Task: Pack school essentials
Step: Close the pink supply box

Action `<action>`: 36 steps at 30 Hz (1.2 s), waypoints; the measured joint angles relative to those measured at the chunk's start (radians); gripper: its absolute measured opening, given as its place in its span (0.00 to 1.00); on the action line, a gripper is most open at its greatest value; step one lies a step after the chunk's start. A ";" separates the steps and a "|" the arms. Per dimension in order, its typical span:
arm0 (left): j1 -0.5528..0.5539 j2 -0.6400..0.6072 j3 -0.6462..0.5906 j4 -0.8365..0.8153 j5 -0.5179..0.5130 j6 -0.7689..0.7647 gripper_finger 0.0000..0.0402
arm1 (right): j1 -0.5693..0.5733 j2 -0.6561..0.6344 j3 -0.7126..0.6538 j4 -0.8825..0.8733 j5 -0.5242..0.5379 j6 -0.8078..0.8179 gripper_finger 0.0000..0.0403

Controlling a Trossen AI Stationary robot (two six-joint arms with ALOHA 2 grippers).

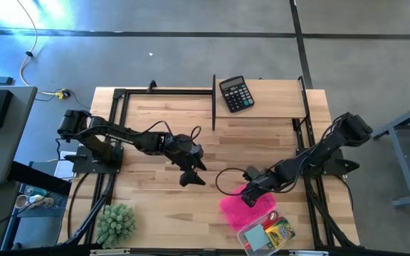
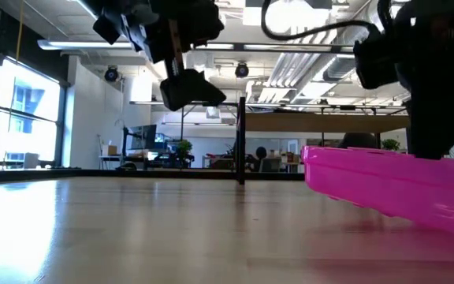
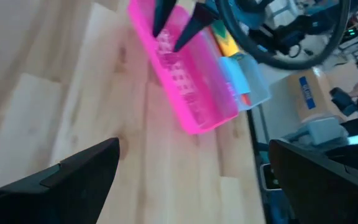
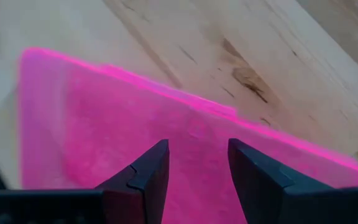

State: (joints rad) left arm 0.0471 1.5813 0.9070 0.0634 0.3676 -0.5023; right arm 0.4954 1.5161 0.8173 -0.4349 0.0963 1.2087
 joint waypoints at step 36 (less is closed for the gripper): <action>0.246 -0.278 0.000 -0.444 0.004 0.320 1.00 | -0.476 0.095 0.000 0.165 0.006 -0.508 0.38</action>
State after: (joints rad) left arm 0.2935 1.3033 0.9070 -0.3802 0.3711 -0.1824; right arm 0.0199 1.6115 0.8169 -0.2695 0.1028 0.7012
